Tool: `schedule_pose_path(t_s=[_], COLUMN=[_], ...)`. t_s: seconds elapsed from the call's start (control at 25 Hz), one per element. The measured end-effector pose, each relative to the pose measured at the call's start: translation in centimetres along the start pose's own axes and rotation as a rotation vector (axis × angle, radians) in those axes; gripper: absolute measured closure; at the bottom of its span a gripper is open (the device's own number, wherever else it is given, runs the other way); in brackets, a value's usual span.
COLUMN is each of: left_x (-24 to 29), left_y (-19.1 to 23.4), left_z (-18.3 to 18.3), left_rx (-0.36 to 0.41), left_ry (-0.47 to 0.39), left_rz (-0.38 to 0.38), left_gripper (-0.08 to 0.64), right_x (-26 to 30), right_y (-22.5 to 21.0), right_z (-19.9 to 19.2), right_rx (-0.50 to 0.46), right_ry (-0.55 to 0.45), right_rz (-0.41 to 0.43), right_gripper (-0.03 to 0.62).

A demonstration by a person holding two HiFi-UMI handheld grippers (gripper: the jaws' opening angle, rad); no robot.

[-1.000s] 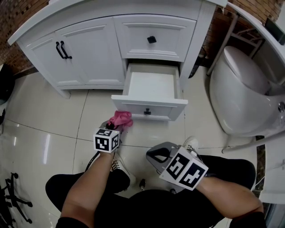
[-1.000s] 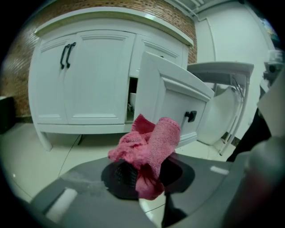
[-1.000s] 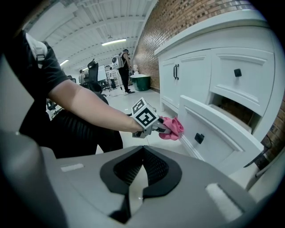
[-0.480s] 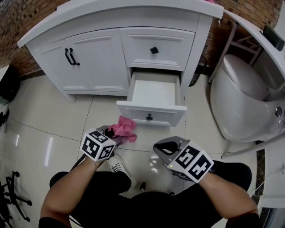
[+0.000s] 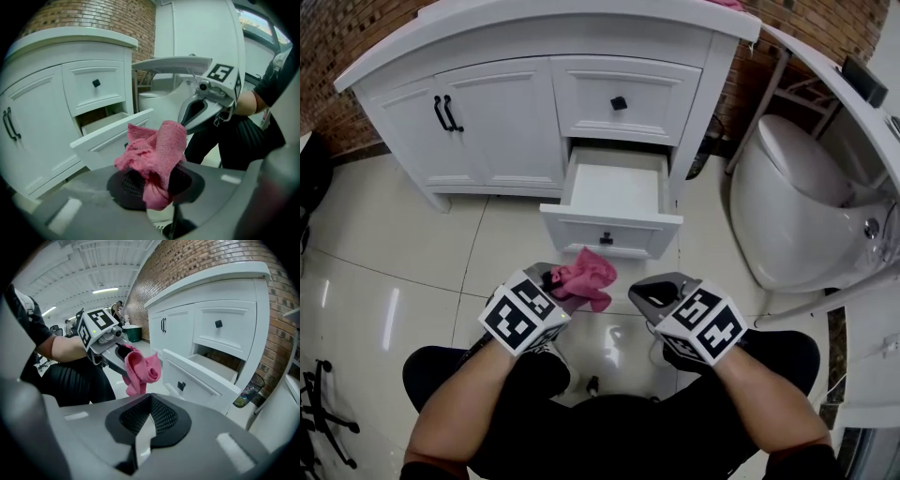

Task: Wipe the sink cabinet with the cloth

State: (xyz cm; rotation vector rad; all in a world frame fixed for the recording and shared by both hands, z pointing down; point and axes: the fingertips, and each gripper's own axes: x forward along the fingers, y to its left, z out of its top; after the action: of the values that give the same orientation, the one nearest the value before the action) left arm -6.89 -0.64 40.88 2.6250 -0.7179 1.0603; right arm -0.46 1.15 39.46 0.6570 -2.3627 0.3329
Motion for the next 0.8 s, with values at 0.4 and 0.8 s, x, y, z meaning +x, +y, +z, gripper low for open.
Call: schedule_pose_path(t_s=[0.4,0.8], left_x=[1.3,-1.5], left_y=[-2.5,-1.9], left_z=[-1.5,-1.2], left_rx=[0.067,0.060], left_ry=[0.044,-0.019], left_rz=[-0.066,-0.027], left_gripper=[0.463,0.462], right_x=[-0.6,-1.9], right_y=[1.5,0.7], right_z=[-0.6,-1.1], right_rx=[-0.056,-0.048], right_ry=[0.022,-0.005], right_rz=[0.001,-0.024], right_gripper=[0.586,0.586])
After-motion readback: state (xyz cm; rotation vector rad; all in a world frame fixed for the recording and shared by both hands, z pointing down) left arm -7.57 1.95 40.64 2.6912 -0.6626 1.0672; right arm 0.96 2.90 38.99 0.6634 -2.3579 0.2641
